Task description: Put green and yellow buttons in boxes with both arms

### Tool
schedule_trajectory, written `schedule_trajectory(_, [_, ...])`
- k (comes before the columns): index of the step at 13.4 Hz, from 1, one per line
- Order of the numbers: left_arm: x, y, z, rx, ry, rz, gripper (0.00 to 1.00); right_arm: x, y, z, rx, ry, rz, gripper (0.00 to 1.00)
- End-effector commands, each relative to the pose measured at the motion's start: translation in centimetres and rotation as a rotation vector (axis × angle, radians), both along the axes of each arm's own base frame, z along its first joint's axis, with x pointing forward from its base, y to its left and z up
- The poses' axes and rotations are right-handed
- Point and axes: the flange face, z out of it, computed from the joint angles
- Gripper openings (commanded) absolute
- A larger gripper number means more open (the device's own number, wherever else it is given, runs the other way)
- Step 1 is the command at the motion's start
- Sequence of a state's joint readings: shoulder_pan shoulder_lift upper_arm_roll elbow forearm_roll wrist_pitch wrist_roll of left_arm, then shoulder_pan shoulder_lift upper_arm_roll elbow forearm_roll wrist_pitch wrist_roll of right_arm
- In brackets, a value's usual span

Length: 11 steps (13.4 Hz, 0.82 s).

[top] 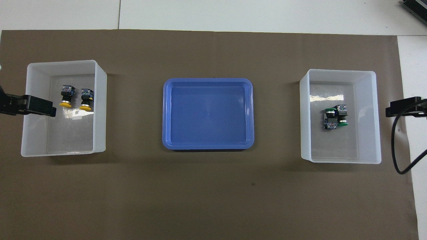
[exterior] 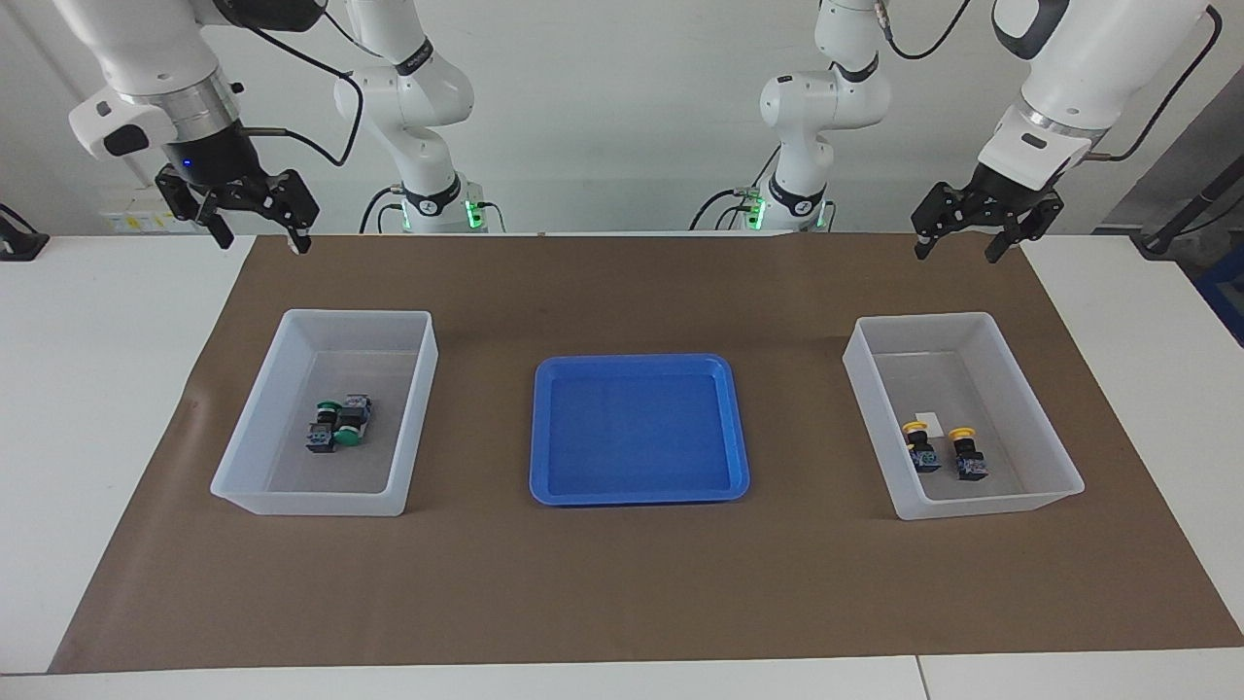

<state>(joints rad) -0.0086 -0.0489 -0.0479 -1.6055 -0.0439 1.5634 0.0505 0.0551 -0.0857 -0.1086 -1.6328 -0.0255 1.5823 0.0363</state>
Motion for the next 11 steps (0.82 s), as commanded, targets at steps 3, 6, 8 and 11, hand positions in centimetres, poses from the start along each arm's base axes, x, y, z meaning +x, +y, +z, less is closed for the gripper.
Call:
schedule_trajectory(3, [-1.29,-0.08,0.25,-0.014,0.005,0.013,1.0,-0.63,0.06,-0.96,-0.007,0.018,-0.019,1.0])
schedule_trajectory(6, [-1.26,0.09,0.19,-0.005,0.004,0.01,1.0,-0.52,0.09,-0.97,-0.012,0.006,-0.015,1.0])
schedule_trajectory(8, [-1.21,0.04,0.11,0.05,0.001,-0.006,1.0,-0.49,0.33,-1.16,-0.012,0.008,-0.012,1.0])
schedule_trajectory(11, [-1.12,-0.1,0.26,0.061,-0.011,-0.001,1.0,-0.51,0.33,-1.17,-0.012,0.009,-0.011,1.0])
